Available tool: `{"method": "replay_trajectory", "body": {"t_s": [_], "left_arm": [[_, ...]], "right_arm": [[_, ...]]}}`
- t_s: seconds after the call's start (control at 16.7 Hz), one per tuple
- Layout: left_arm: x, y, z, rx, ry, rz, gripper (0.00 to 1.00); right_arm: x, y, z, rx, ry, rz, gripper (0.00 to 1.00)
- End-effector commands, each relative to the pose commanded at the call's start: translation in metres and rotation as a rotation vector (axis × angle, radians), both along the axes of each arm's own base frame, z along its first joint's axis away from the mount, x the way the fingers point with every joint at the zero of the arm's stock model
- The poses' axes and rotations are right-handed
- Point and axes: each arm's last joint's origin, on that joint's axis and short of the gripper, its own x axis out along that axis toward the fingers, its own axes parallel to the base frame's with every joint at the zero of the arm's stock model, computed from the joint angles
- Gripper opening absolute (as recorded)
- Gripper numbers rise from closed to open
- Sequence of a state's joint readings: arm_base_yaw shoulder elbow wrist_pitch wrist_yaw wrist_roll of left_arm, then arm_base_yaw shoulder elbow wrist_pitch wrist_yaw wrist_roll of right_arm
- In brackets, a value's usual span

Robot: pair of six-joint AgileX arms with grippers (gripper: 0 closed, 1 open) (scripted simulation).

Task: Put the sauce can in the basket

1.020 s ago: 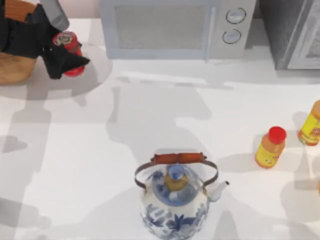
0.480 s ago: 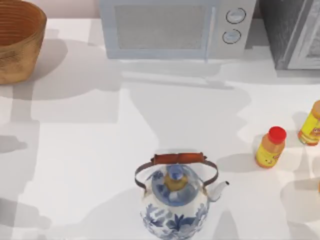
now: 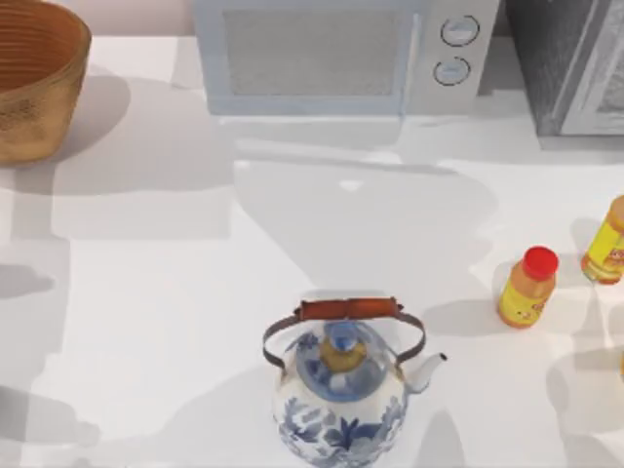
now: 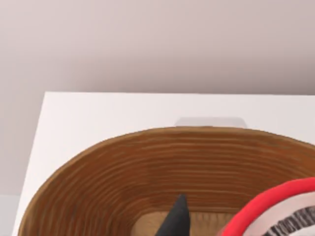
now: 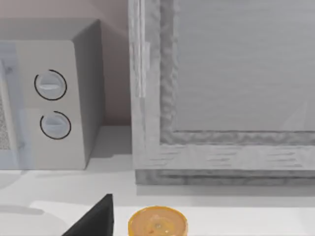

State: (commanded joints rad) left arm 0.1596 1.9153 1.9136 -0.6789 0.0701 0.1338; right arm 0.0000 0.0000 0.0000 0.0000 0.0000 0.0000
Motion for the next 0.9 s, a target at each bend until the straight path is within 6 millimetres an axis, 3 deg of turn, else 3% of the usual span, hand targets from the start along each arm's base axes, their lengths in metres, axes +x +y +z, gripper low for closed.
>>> {"method": "replay_trajectory", "body": {"t_s": [0.18,0.54,0.78,0.9], "left_arm": [[0.005,-0.001,-0.007,0.002,0.002,-0.006,0.0],[0.036,0.004,-0.05,0.0,0.0,0.0,0.0],[0.038,0.004,-0.053,0.0,0.0,0.0,0.0],[0.038,0.004,-0.053,0.0,0.0,0.0,0.15]], "right_arm": [[0.0,0.0,0.0,0.0,0.0,0.0,1.0],[0.0,0.0,0.0,0.0,0.0,0.0,1.0],[0.0,0.0,0.0,0.0,0.0,0.0,1.0],[0.0,0.0,0.0,0.0,0.0,0.0,1.0]]}}
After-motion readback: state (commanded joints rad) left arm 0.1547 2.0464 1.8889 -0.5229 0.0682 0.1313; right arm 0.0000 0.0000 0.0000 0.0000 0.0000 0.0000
